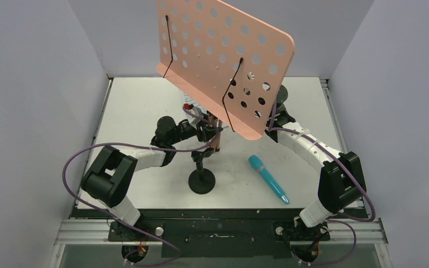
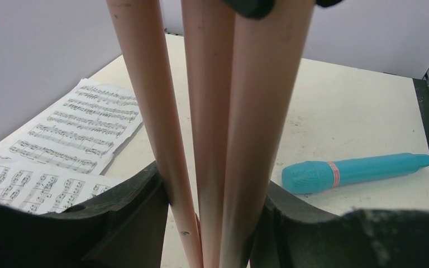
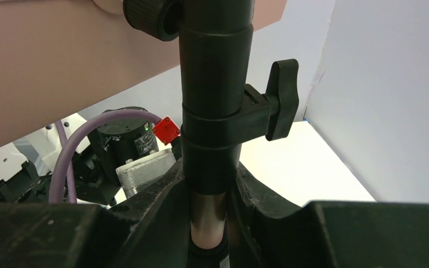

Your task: Set up the instrument practice props

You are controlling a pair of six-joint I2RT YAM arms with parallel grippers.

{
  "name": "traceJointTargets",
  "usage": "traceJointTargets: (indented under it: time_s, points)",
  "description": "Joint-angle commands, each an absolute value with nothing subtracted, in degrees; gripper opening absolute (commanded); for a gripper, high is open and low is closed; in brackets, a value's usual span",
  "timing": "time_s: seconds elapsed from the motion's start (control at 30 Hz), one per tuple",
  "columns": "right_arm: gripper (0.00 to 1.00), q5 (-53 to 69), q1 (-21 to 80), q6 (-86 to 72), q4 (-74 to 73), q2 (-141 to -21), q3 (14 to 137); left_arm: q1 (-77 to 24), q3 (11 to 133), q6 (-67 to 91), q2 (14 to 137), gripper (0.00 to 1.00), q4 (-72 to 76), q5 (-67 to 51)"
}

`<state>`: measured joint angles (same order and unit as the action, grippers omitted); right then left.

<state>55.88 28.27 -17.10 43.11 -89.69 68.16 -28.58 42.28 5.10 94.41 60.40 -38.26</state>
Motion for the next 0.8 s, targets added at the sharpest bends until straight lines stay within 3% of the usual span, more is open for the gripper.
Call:
traceJointTargets:
  time_s: [0.0, 0.1, 0.13, 0.17, 0.6, 0.77]
  points:
    - [0.05, 53.9, 28.86, -13.36, 40.24, -87.45, 71.68, -27.53, 47.44, 3.13, 88.75, 0.35, 61.74, -35.11]
    - [0.05, 52.74, 29.04, -12.49, 39.05, -86.97, 72.02, -26.29, 48.66, -0.55, 86.21, 0.63, 55.19, -34.66]
    - [0.05, 52.52, 29.16, -11.95, 38.38, -86.74, 72.08, -25.66, 48.95, -3.02, 85.42, 0.77, 53.02, -34.85]
    - [0.05, 52.33, 29.22, -11.36, 37.49, -86.55, 72.18, -25.38, 49.1, -4.07, 84.47, 0.99, 50.64, -34.89]
    - [0.05, 52.82, 29.31, -6.23, 29.62, -85.24, 74.15, -22.8, 44.82, -17.15, 68.25, 0.96, 24.4, -31.56]
    - [0.05, 54.15, 29.4, -7.12, 30.45, -85.43, 74.73, -22.78, 43.49, -13.78, 60.78, 0.96, 14.27, -22.88]
